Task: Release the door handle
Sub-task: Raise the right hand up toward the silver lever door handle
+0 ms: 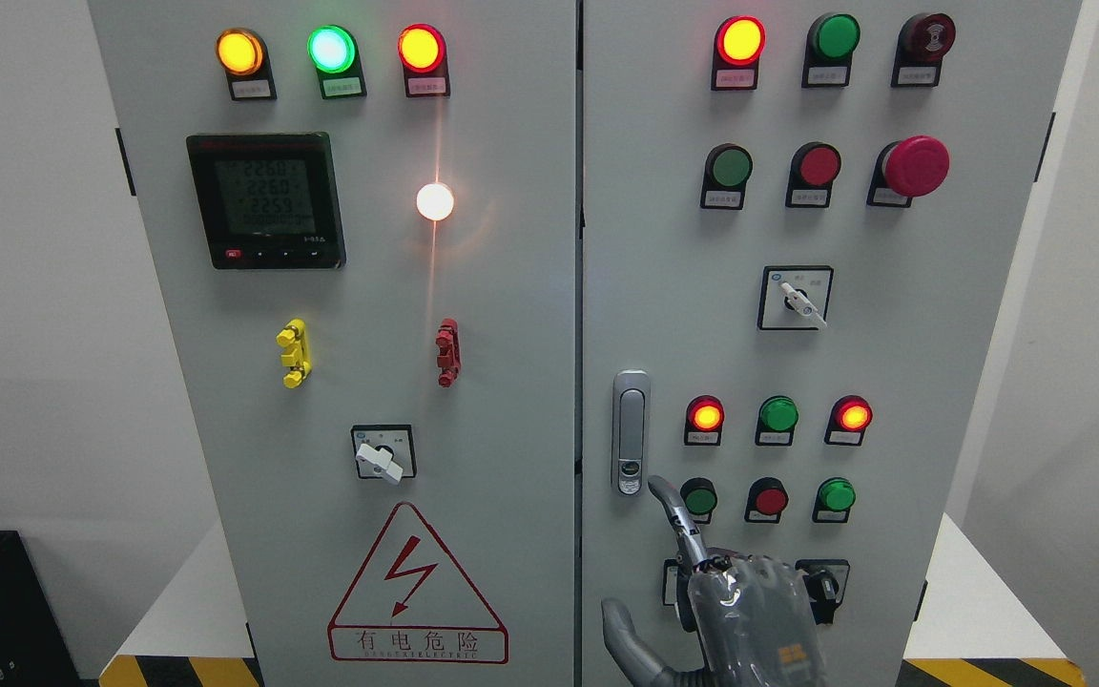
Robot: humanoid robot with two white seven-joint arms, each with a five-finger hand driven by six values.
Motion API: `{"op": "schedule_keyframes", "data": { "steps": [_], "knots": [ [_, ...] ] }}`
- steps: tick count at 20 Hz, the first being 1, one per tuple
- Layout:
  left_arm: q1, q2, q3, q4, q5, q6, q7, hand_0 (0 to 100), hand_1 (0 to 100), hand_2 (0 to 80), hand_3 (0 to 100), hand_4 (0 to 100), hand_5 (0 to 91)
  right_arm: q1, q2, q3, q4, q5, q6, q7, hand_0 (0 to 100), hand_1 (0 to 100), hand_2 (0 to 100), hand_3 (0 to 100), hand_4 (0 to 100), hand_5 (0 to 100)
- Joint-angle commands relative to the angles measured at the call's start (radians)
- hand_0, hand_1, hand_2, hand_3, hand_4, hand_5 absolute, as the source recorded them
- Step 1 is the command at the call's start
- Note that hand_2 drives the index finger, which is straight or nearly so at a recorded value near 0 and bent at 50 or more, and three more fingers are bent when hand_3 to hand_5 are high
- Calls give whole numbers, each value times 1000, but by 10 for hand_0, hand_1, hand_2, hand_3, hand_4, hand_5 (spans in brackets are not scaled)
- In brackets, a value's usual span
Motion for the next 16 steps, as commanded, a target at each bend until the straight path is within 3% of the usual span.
{"op": "schedule_keyframes", "data": {
  "steps": [1,7,16],
  "knots": [
    [0,0,0,0,0,0,-1,120,556,0,0,0,0,-30,37,2,96,98,4,-4,427,378,0,1000,1000,1000],
    [0,0,0,0,0,0,-1,120,556,0,0,0,0,-59,59,5,117,193,44,-1,420,354,0,1000,1000,1000],
    [0,0,0,0,0,0,-1,120,556,0,0,0,0,-70,65,17,166,215,76,-1,418,340,0,1000,1000,1000]
  ]
}}
